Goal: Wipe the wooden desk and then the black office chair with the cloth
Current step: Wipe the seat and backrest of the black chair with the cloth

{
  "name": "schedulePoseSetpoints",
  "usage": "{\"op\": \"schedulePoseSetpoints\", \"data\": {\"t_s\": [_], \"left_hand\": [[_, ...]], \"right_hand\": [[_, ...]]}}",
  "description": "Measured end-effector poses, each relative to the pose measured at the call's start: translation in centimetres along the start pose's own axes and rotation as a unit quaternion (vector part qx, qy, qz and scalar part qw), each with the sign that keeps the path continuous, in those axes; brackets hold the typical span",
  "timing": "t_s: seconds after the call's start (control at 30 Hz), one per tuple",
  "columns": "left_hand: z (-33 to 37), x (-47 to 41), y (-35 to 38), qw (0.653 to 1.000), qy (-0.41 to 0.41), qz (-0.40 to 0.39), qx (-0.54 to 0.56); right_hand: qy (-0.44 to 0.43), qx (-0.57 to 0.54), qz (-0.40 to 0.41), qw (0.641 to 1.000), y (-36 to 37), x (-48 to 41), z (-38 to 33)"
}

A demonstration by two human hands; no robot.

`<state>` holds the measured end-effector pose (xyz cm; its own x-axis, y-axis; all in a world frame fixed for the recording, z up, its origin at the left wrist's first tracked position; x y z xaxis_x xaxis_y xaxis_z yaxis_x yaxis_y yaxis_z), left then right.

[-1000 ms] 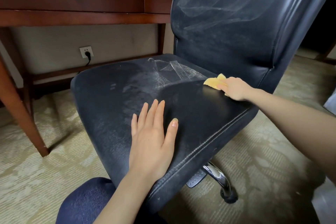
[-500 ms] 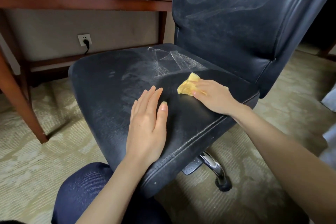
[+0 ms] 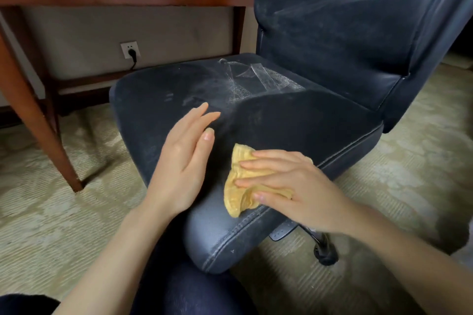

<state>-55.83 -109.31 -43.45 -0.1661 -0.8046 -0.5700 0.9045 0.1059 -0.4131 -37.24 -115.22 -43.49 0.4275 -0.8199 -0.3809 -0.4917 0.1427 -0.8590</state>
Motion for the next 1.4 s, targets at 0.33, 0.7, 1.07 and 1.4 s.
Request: {"op": "schedulePoseSetpoints", "data": {"t_s": [0.33, 0.7, 1.07, 1.4], "left_hand": [[-7.4, -1.1, -4.7, 0.957, -0.141, -0.019, -0.255], [-8.8, 0.0, -5.0, 0.948, -0.189, -0.065, -0.248], [-7.3, 0.5, -4.8, 0.957, -0.132, -0.005, -0.260], [-5.3, 0.2, -5.8, 0.966, -0.080, 0.096, -0.226]], "right_hand": [[0.119, 0.023, -0.075, 0.990, 0.2, -12.6, 7.3], [0.145, 0.110, -0.104, 0.978, 5.5, -23.4, 8.3], [0.001, 0.005, -0.090, 0.996, 3.8, -14.9, 3.1], [-0.058, -0.035, -0.103, 0.992, -0.5, -3.1, 1.2]]}}
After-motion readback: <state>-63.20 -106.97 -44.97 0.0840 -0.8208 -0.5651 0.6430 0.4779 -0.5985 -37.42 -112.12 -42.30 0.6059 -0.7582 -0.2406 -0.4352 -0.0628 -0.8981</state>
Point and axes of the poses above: each hand's wrist, its own x-axis away from the middle knuckle, its own y-axis out of the palm, z = x × y, the point moved 3 cm from there along -x, towards the middle knuckle, and after that the axes turned 4 degrees about z, right-handed, at the moved point
